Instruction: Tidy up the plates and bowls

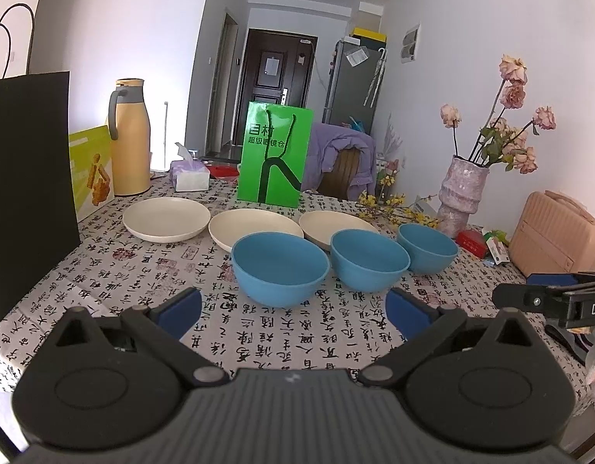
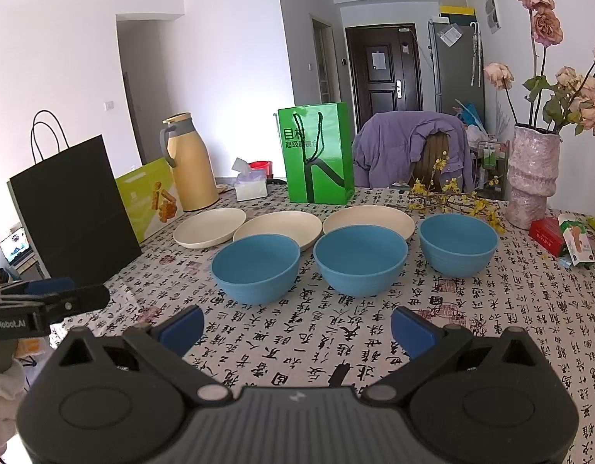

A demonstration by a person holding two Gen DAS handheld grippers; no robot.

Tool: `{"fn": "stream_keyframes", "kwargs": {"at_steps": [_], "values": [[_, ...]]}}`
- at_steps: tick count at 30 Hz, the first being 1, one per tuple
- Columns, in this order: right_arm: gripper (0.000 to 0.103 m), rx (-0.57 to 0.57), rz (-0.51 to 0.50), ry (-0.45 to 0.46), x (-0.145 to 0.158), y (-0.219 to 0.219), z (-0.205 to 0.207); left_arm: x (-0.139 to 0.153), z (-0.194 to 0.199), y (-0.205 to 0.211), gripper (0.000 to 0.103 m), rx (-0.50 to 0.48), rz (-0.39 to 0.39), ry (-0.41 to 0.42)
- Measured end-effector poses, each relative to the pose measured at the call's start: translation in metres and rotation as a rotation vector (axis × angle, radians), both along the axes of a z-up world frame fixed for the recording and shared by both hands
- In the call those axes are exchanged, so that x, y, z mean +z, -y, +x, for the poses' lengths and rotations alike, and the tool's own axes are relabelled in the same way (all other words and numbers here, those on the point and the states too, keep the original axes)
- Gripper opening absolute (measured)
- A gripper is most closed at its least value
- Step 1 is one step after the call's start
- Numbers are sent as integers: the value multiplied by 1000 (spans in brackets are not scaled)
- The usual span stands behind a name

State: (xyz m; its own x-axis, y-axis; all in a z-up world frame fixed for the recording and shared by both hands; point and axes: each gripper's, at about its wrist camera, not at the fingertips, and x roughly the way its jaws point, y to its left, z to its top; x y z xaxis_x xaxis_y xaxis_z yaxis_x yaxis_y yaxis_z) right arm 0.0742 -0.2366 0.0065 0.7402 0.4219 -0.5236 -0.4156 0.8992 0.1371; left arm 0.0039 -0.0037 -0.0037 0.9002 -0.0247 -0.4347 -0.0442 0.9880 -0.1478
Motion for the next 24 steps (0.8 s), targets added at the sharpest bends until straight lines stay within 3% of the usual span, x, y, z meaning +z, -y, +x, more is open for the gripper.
{"fn": "stream_keyframes", "kwargs": {"at_steps": [24], "values": [[103,1,-6,8,2,-3,0,-1,-1,-4,103,-4,-10,1]]}}
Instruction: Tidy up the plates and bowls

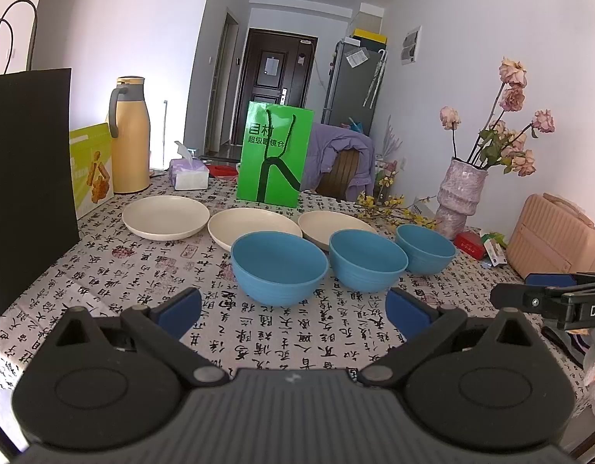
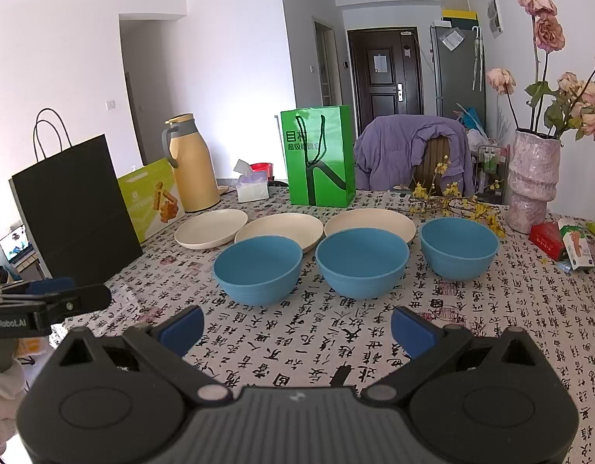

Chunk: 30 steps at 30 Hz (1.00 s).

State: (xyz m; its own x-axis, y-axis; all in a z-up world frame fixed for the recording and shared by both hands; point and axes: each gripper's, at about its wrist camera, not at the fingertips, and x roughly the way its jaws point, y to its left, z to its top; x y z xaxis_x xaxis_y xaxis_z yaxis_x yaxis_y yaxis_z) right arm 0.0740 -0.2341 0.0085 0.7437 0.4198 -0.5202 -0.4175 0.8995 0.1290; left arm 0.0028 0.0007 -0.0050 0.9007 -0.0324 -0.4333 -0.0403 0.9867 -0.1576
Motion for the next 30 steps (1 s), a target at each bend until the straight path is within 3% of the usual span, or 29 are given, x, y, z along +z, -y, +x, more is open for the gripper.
{"fn": "stream_keyframes", "kwargs": {"at_steps": [17,30], "values": [[103,5,-10,20,7,-10,8,8,12,-8,103,5,-15,10],[103,29,-20,3,2,-37,57,4,44,-31,103,48,-29,-11]]}}
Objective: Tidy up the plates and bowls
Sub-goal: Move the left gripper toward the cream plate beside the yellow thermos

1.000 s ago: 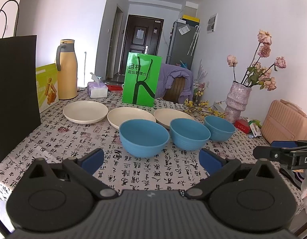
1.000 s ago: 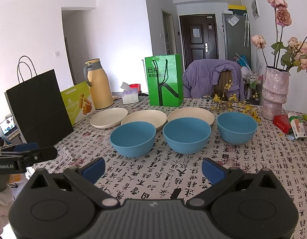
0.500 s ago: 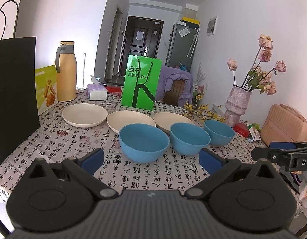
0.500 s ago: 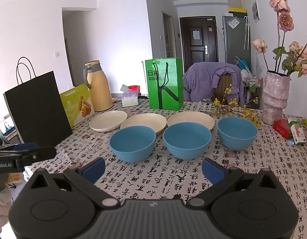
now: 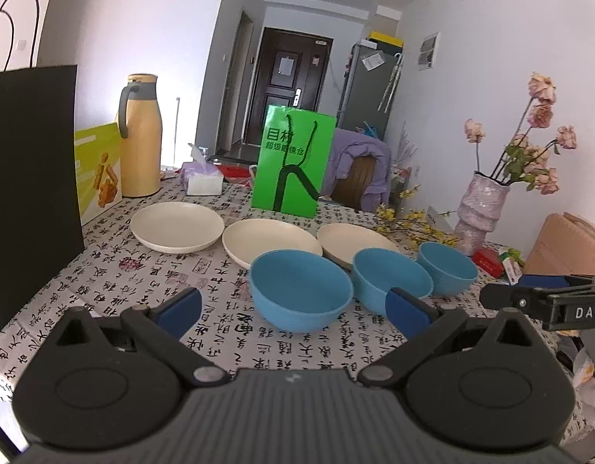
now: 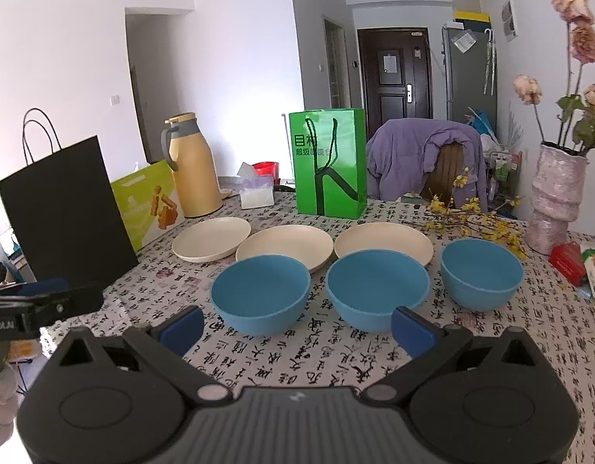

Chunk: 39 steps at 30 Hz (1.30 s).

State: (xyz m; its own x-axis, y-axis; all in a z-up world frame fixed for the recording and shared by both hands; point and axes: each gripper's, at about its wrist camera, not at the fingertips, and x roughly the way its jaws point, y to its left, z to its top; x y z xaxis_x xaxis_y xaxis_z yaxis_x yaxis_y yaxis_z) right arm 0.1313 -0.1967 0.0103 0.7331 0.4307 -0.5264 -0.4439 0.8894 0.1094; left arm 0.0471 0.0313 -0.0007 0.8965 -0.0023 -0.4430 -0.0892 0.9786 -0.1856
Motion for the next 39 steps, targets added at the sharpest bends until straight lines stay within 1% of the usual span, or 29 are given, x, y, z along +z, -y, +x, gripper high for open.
{"fn": "stream_keyframes", "kwargs": {"at_steps": [8,20,24,29,33,36,39], "values": [[103,14,0,-21,-3,-23,40,-4,26,-20,103,52,-21,-30],[103,21,13,-18,1,-65,106,5,67,-59,103,144,-53,-24],[103,24,5,-9,1,-86,132,8,80,-77,103,187,-67,-19],[103,75,50,-31,0,-108,162,7,95,-99,103,239,-97,-25],[103,87,59,-29,-2,-126,183,5,106,-117,103,287,-122,-25],[103,83,67,-34,-3,-138,199,2,115,-126,103,337,-109,-24],[103,87,70,-48,-5,-147,214,-3,123,-137,103,361,-125,-34]]}}
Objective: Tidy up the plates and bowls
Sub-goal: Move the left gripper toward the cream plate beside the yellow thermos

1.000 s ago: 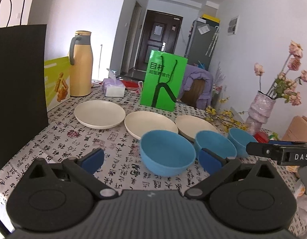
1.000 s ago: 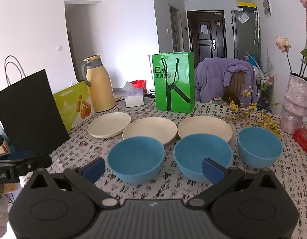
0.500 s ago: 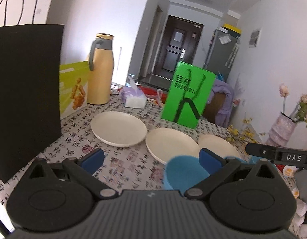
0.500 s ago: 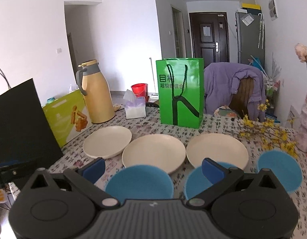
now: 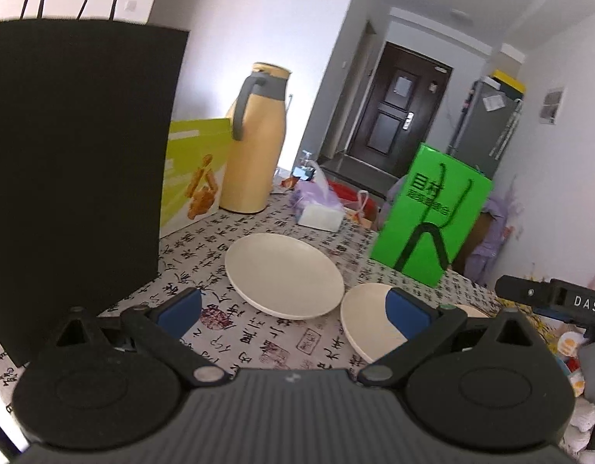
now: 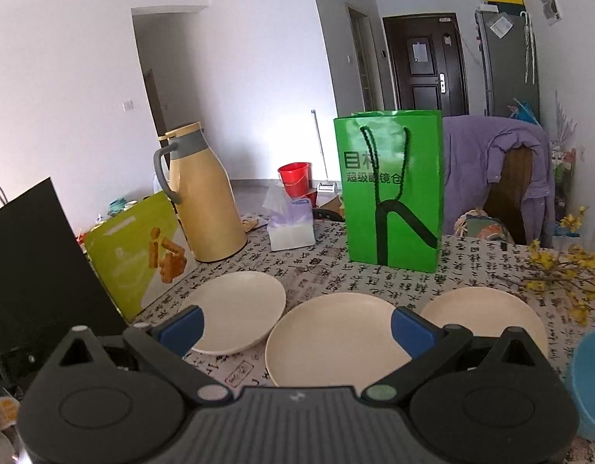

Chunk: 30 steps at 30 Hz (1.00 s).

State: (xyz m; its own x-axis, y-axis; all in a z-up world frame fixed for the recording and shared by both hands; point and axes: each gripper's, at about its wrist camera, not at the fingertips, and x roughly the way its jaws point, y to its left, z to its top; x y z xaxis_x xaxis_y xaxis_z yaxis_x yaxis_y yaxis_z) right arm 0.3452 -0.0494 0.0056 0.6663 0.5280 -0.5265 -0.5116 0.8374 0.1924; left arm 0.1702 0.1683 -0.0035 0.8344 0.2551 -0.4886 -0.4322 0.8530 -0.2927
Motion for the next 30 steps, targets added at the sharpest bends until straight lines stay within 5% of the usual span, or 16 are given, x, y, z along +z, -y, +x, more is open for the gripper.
{"fn": "stream_keyframes", "kwargs": {"at_steps": [30], "values": [[103,-12,-64,-59,-29,-80,87,-24,79,-43,103,202,-87,-18]]}}
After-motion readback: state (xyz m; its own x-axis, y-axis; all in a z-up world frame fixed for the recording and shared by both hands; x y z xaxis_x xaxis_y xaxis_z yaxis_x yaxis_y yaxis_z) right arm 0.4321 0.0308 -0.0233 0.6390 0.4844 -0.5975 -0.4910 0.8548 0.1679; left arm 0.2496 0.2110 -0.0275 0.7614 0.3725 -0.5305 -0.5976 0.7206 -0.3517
